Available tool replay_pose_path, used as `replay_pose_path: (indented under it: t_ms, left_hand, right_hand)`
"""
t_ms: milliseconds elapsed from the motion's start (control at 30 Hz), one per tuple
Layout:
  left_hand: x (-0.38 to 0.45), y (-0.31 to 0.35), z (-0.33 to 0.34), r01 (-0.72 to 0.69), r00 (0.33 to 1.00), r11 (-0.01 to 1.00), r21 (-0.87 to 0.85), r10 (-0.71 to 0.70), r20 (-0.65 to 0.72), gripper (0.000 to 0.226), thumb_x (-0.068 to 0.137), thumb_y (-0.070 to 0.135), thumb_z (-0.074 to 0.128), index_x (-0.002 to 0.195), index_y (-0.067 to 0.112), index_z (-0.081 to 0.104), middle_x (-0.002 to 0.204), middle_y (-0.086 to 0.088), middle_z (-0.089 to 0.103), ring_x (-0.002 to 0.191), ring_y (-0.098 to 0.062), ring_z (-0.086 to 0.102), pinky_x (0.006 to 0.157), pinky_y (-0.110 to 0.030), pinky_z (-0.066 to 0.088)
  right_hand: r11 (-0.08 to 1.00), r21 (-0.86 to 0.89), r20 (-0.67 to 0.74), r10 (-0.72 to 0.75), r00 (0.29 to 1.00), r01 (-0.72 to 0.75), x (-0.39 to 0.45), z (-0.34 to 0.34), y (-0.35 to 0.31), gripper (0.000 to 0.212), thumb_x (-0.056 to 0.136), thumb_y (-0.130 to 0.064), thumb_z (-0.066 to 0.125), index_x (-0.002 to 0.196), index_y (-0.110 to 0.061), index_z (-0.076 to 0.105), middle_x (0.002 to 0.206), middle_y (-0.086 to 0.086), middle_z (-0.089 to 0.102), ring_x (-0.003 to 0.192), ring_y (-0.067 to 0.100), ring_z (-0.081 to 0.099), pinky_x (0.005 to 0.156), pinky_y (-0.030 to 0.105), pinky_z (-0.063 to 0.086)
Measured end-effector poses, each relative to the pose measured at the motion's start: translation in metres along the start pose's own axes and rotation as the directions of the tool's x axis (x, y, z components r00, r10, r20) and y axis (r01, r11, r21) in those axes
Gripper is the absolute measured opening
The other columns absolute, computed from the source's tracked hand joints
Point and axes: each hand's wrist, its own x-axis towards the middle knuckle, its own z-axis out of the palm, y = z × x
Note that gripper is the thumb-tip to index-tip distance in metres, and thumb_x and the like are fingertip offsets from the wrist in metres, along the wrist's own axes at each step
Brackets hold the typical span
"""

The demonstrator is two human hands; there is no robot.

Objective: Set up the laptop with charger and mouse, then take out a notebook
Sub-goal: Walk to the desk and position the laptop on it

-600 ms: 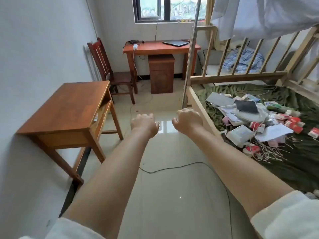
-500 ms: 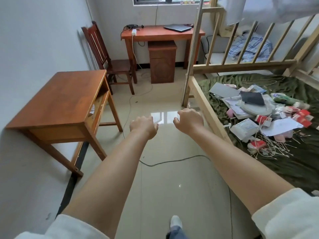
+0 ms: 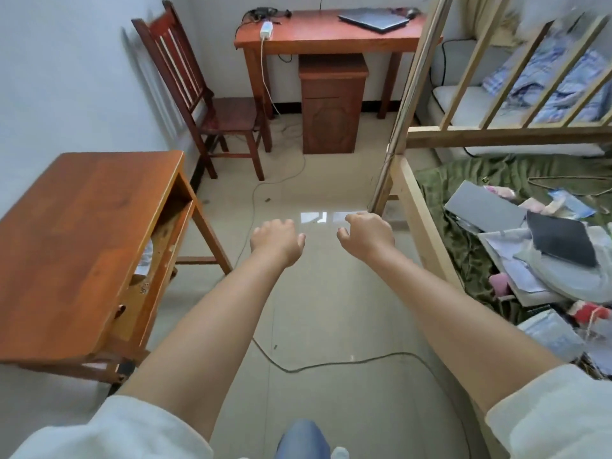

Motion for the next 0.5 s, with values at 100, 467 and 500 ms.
replay_pose_path:
  t_ms: [100, 467, 500]
  left_hand:
    - [0.084, -0.005, -0.017, 0.026, 1.0, 0.999, 0.022, -0.026, -0.015, 0.043, 0.099, 0.038, 0.032, 0.128, 0.008, 0.043, 0.131, -0.015, 0.051, 0.121, -0.03, 0.045, 0.098, -0.037, 0.04]
    - [0.419, -0.008, -0.136, 0.004, 0.998, 0.995, 0.095, 0.002, -0.059, 0.043, 0.098, 0.038, 0.033, 0.128, 0.008, 0.043, 0.132, -0.013, 0.05, 0.124, -0.029, 0.043, 0.103, -0.037, 0.034]
    - [0.447, -0.003, -0.143, -0.006, 0.998, 0.995, 0.104, 0.011, -0.055, 0.044, 0.098, 0.038, 0.033, 0.129, 0.008, 0.043, 0.132, -0.013, 0.05, 0.124, -0.028, 0.042, 0.103, -0.037, 0.033]
  right_hand:
    - [1.0, -0.006, -0.009, -0.011, 1.0, 0.011, 0.088, 0.001, -0.003, 0.032, 0.09, -0.024, 0.041, 0.107, -0.003, 0.059, 0.119, 0.015, 0.06, 0.112, 0.032, 0.052, 0.087, 0.035, 0.043]
    - [0.999, -0.009, -0.078, 0.049, 0.996, -0.049, 0.42, -0.054, -0.016, 0.021, 0.091, -0.023, 0.041, 0.081, -0.008, 0.05, 0.112, 0.018, 0.06, 0.104, 0.033, 0.054, 0.08, 0.034, 0.043]
    - [0.999, -0.007, -0.091, 0.049, 0.995, -0.05, 0.447, -0.057, -0.012, 0.02, 0.091, -0.023, 0.041, 0.077, -0.009, 0.045, 0.11, 0.017, 0.061, 0.103, 0.033, 0.054, 0.078, 0.033, 0.042]
